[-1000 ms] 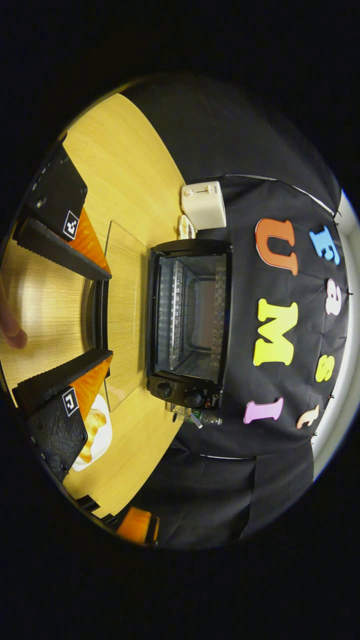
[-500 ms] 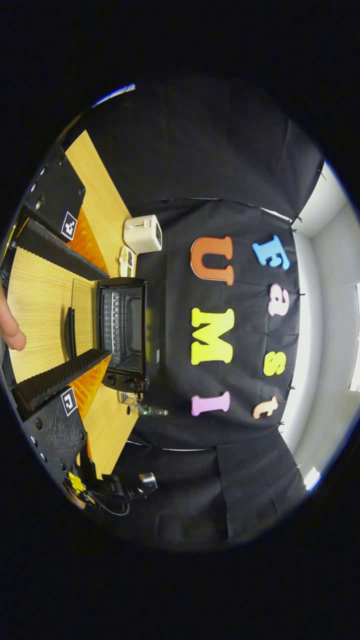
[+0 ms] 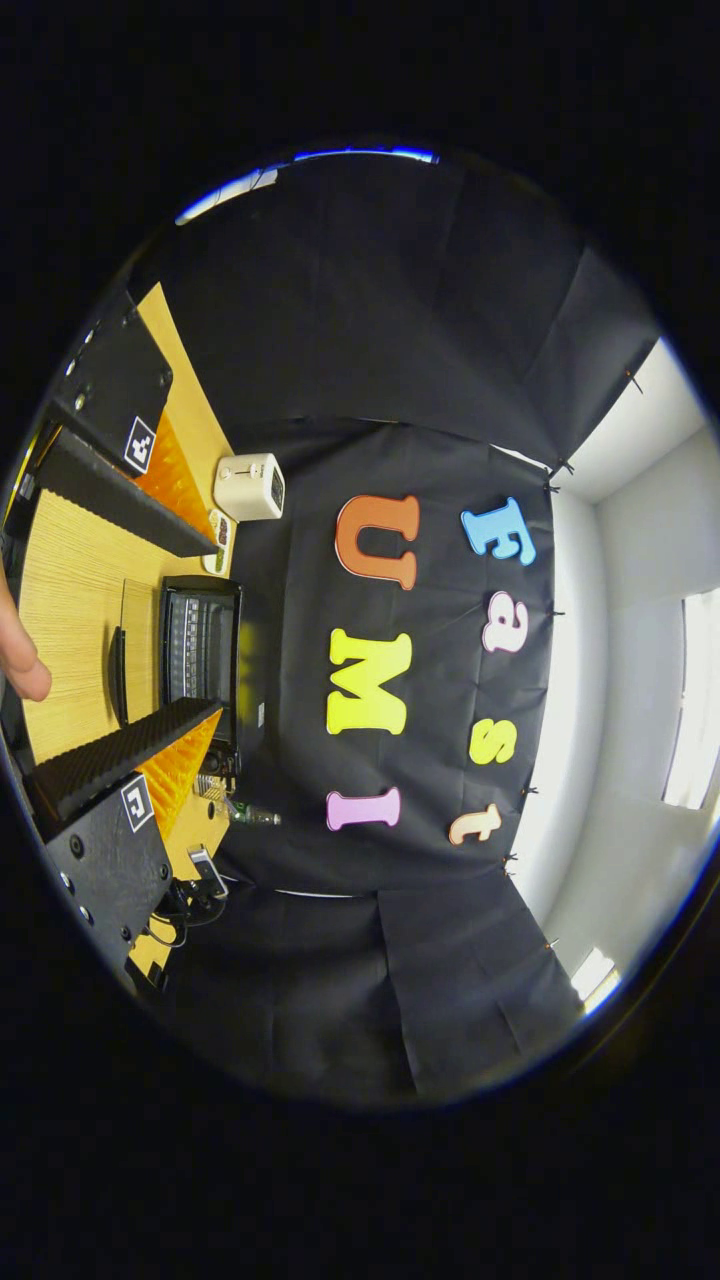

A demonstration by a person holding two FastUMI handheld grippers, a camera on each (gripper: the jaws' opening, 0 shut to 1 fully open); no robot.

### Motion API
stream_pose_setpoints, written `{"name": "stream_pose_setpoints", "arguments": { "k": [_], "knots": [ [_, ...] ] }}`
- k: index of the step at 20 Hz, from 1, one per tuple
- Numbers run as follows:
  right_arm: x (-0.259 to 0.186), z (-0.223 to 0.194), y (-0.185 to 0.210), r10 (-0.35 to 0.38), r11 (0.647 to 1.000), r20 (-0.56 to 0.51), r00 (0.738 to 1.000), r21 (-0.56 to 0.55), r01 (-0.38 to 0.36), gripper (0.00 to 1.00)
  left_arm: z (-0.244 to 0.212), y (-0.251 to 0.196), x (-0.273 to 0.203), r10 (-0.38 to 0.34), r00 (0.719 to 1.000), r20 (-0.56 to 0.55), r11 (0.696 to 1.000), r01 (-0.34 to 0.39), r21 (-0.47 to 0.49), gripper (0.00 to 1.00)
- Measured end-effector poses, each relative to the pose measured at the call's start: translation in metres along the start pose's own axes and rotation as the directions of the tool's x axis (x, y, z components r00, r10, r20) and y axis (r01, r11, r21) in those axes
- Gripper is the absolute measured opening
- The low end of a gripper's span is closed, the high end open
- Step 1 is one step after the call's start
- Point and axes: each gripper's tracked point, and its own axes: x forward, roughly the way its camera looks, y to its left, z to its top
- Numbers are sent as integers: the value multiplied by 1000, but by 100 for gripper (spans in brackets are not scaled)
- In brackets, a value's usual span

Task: Open the electric oven with the left hand, put the food in, and close the electric oven.

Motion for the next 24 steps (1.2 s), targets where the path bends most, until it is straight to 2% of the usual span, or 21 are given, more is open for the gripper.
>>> {"name": "stream_pose_setpoints", "arguments": {
  "k": [4, 7, 9, 10, 12, 14, 17, 21, 24],
  "knots": [
    [0, 1, -2, -7, 1000, -9, 1000, 21, 8, 59, -6, -2, -2, -9, 1000, -15, 1000, 9, -2, 93],
    [5, -4, -5, -27, 999, -43, 999, -29, 25, 60, -12, -5, -2, -11, 1000, -22, 1000, 11, 0, 94],
    [6, -4, -4, -32, 998, -50, 998, -55, 30, 69, -16, -6, 1, -12, 999, -34, 1000, 13, 13, 93],
    [5, -3, -4, -29, 998, -51, 998, -52, 26, 68, -19, -7, 0, -12, 999, -40, 1000, 13, 18, 93],
    [4, -3, -2, -22, 999, -59, 998, -35, 20, 58, -23, -9, 1, -17, 998, -53, 1000, 18, 17, 93],
    [-6, -2, -4, -13, 1000, -65, 998, -27, 12, 53, -21, -10, 0, -26, 998, -49, 999, 27, 20, 94],
    [-23, 10, 0, 20, 1000, -32, 999, 21, -19, 52, -19, -11, 2, -32, 999, -26, 999, 32, 22, 93],
    [-44, 47, 6, 31, 998, 60, 998, 55, -34, 52, -16, -12, 0, -37, 999, -15, 999, 38, 22, 93],
    [-49, 84, 25, 93, 981, 147, 985, 156, -116, 52, -11, -12, -2, -35, 999, -3, 999, 35, 22, 93]
  ]
}}
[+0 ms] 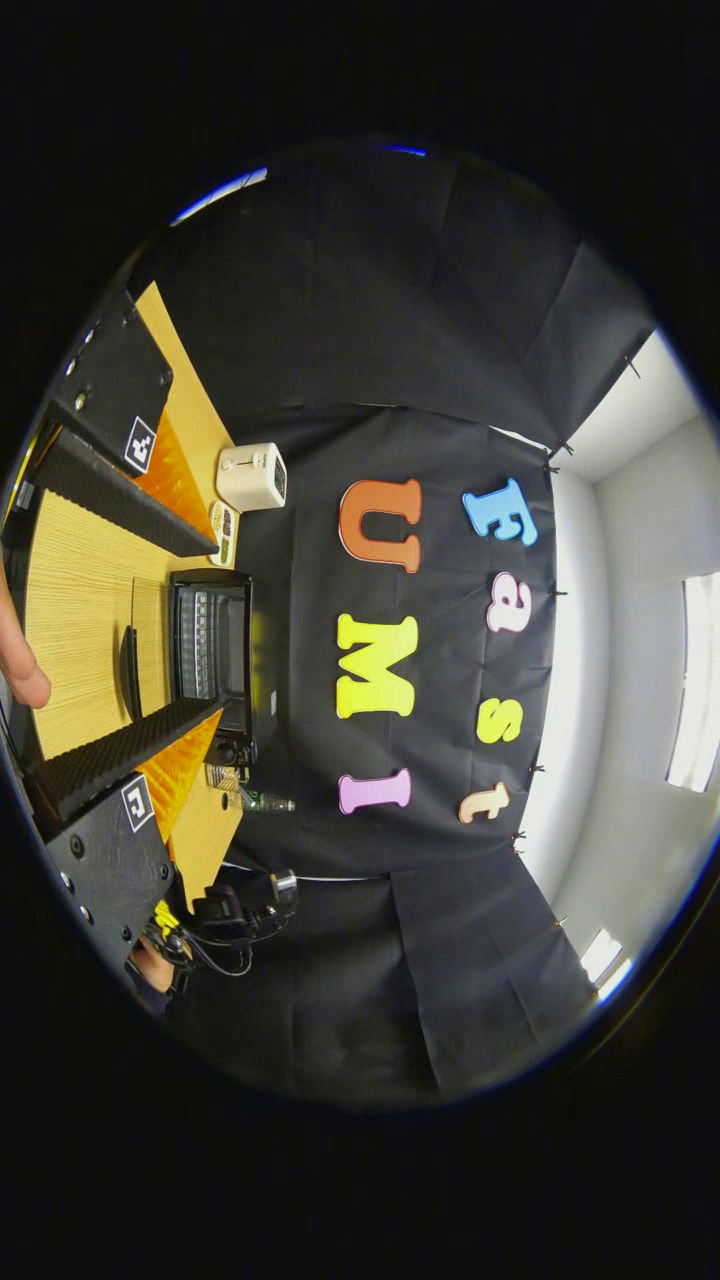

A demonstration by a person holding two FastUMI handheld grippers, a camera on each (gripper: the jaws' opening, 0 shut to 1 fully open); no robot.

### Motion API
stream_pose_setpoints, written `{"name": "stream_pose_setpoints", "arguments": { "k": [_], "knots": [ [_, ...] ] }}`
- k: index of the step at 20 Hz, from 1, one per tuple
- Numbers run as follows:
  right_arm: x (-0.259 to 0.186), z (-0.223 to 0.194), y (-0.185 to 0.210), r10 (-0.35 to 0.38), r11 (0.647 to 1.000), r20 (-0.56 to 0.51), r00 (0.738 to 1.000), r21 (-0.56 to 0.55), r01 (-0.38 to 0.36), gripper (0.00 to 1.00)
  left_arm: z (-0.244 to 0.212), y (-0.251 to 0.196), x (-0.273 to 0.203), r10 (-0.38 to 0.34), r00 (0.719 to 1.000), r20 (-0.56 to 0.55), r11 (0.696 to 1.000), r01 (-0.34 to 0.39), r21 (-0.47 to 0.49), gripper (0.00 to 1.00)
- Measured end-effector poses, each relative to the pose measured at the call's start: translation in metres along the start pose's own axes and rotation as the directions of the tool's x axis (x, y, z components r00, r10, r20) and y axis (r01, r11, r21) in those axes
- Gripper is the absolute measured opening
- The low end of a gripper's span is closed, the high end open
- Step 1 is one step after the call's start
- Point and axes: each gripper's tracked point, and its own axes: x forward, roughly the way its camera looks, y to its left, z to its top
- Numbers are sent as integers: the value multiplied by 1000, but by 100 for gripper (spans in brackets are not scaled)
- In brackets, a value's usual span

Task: Open the electric oven with the left hand, put the food in, and close the electric oven.

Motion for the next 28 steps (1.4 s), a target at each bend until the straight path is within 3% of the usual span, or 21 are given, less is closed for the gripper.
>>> {"name": "stream_pose_setpoints", "arguments": {
  "k": [6, 10, 15, 21, 25, 26, 28],
  "knots": [
    [53, 57, 34, 65, 985, 146, 987, 149, -87, 52, -3, 29, -16, 31, 1000, -3, 999, -31, 4, 94],
    [112, 78, 60, 85, 967, 181, 980, 223, -125, 51, -11, 44, -10, 48, 999, -22, 999, -48, 1, 93],
    [196, 91, 65, -25, 956, 138, 990, 293, -17, 51, -31, 75, 7, 92, 994, -58, 996, -91, 17, 93],
    [263, 127, 56, -188, 967, 206, 960, 212, 143, 51, -50, 108, 23, 125, 984, -124, 992, -127, -9, 94],
    [293, 142, 55, -199, 973, 246, 949, 166, 161, 51, -59, 114, 27, 134, 980, -149, 991, -137, -9, 94],
    [295, 135, 57, -189, 976, 227, 955, 147, 158, 53, -60, 114, 27, 132, 980, -150, 991, -135, -7, 94],
    [288, 127, 52, -199, 975, 213, 956, 138, 173, 82, -60, 112, 26, 129, 980, -150, 991, -131, 1, 94]
  ]
}}
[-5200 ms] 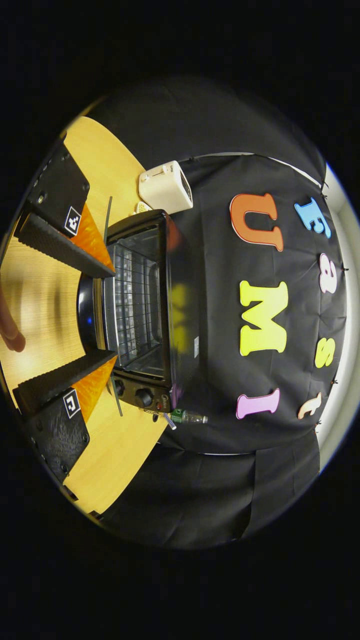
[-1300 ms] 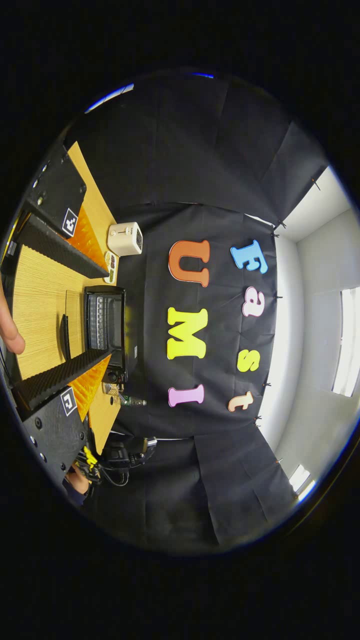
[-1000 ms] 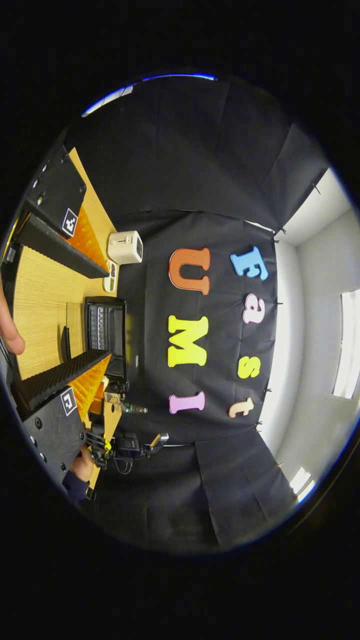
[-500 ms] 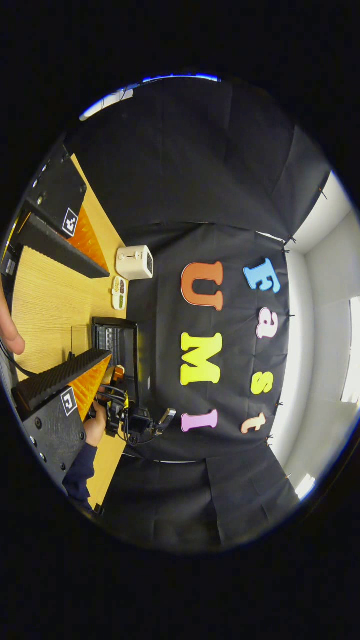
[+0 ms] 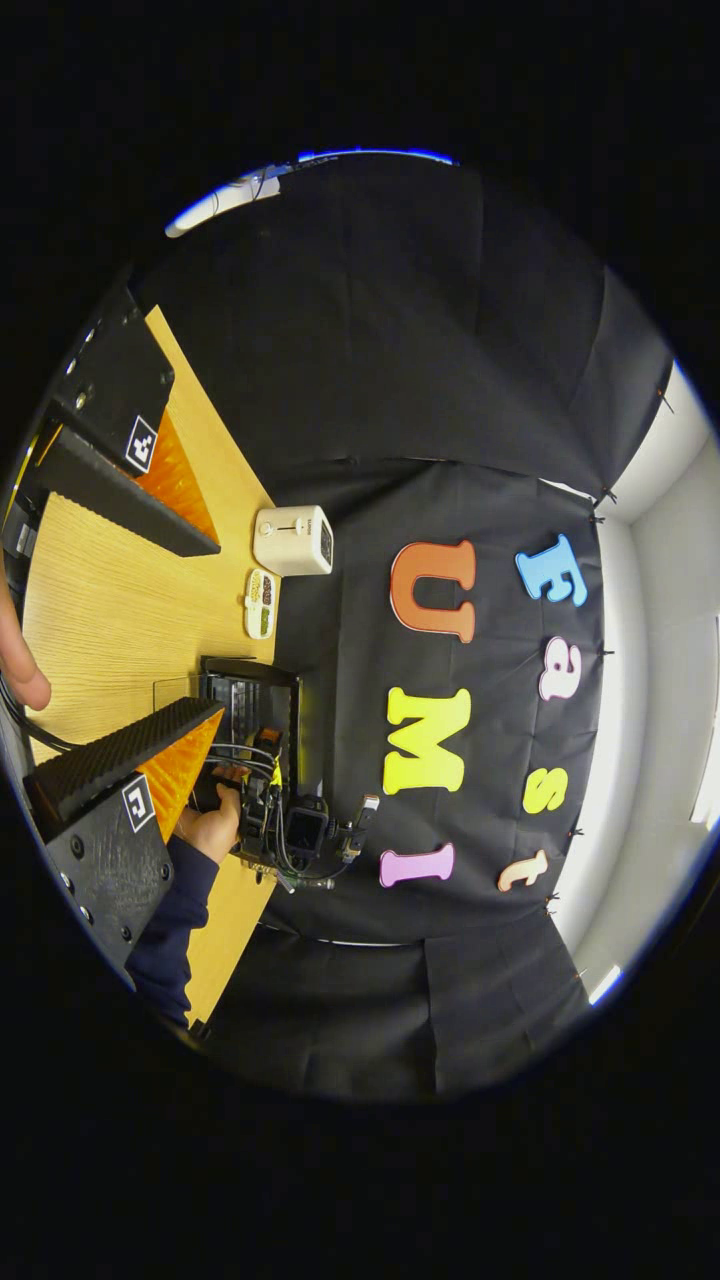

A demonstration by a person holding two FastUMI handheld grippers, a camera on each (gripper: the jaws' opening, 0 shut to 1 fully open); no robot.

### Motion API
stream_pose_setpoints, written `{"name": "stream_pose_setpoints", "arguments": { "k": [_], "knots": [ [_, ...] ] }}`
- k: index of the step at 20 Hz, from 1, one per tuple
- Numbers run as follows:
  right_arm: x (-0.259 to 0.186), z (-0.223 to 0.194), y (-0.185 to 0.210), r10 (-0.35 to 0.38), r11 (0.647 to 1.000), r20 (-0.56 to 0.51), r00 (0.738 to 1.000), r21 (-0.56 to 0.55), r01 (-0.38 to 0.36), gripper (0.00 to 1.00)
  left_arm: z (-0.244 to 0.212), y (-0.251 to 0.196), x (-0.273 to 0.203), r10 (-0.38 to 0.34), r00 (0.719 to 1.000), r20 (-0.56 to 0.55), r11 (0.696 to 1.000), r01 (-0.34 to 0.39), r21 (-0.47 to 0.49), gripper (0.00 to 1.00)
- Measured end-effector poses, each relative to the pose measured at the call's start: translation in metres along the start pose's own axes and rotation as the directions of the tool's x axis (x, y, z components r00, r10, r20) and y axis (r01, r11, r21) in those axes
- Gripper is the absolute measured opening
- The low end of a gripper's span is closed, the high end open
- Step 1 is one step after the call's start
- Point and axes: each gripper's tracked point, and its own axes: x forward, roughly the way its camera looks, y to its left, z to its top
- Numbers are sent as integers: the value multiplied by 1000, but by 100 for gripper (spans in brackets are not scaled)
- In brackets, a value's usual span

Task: Open the electric oven with the left hand, put the food in, and close the electric oven.

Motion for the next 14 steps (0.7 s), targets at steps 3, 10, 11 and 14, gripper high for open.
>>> {"name": "stream_pose_setpoints", "arguments": {
  "k": [3, 10, 11, 14],
  "knots": [
    [-25, -8, -5, 17, 1000, -28, 999, 6, -17, 96, 5, -9, -5, -17, 1000, 3, 1000, 17, -1, 94],
    [-138, 18, -3, 152, 987, 41, 988, 37, -154, 95, -3, -35, -14, -64, 998, -1, 998, 64, 7, 94],
    [-157, 25, -7, 155, 987, 60, 986, 33, -157, 95, -4, -41, -15, -74, 997, -5, 997, 74, 0, 94],
    [-216, 51, -33, 130, 991, 140, 982, 11, -133, 94, -7, -61, -13, -110, 994, 4, 994, 110, -21, 94]
  ]
}}
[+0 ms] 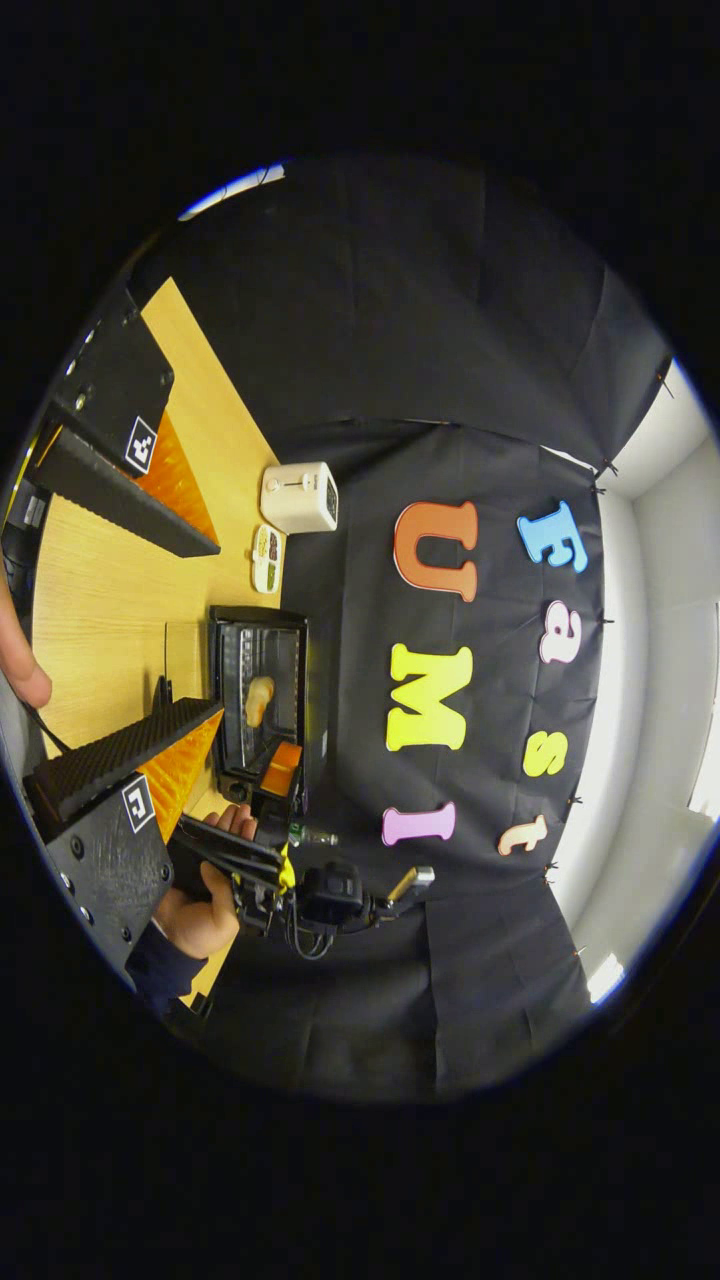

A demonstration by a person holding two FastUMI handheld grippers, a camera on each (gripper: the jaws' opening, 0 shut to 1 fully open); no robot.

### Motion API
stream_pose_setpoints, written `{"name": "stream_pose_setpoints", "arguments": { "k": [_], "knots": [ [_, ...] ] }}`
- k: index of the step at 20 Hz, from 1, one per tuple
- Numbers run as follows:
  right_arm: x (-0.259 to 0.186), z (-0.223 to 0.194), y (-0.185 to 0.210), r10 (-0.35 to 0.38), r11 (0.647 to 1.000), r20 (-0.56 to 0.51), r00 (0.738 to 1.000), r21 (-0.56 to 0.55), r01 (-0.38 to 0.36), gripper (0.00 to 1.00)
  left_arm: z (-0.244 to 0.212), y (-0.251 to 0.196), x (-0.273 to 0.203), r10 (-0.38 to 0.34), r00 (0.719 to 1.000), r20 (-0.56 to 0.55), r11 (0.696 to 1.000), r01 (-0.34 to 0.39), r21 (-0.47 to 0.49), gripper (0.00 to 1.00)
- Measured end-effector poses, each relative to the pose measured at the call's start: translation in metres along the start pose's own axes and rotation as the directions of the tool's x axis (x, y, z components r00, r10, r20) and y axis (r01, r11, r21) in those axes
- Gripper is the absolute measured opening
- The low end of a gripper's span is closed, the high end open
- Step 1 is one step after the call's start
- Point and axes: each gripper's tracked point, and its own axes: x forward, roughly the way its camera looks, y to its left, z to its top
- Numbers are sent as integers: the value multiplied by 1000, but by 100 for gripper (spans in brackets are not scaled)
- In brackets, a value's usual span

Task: Open the electric oven with the left hand, put the food in, and close the electric oven.

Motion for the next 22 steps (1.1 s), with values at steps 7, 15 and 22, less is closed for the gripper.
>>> {"name": "stream_pose_setpoints", "arguments": {
  "k": [7, 15, 22],
  "knots": [
    [-104, 50, -66, -169, 967, 123, 978, -173, 189, 94, -42, -55, 34, -59, 996, -66, 998, 59, -10, 94],
    [-149, 77, -107, -170, 952, 255, 952, -206, 225, 95, -120, -115, 98, -128, 962, -240, 989, 142, 40, 94],
    [-153, 72, -141, -166, 950, 249, 954, -219, 222, 95, -167, -115, 141, -56, 925, -375, 993, 90, 76, 94]
  ]
}}
